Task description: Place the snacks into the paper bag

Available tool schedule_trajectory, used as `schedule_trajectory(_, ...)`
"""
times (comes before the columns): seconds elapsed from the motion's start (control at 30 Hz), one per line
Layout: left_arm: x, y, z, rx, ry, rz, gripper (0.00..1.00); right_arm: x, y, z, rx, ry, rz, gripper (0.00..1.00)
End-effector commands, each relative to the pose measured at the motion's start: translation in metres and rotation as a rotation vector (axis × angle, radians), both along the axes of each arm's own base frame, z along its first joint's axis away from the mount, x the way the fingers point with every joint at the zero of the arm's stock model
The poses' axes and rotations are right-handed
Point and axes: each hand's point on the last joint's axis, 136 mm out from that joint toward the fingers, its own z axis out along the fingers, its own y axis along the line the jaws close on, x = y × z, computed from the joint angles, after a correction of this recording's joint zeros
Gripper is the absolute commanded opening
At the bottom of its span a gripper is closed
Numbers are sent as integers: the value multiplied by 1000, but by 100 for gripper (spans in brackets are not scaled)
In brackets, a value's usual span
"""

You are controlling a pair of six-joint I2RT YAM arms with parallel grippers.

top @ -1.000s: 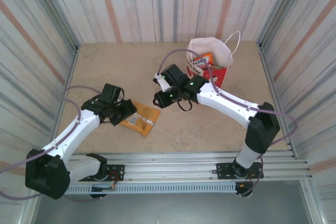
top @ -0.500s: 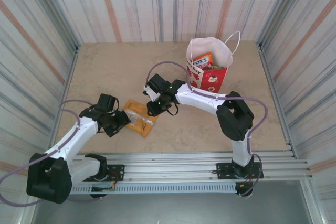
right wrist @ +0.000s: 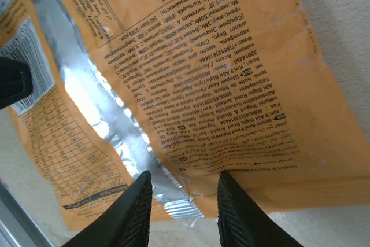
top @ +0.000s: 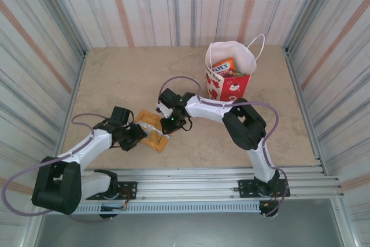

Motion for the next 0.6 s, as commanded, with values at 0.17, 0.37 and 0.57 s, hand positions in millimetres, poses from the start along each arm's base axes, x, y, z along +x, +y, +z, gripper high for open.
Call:
schedule_trajectory(0.17,7,-3,-8,-14,-10,-7,57,-9,0,-9,-20,44,3,33)
schedule_trajectory(0.37,13,-8,5,-21,-47,-59,39,-6,-3,7,-11,5,-18,35)
schedule_trajectory(0.57,20,-13,21,-17,-92,-145,23,9,-5,53,54,-90,-53,39)
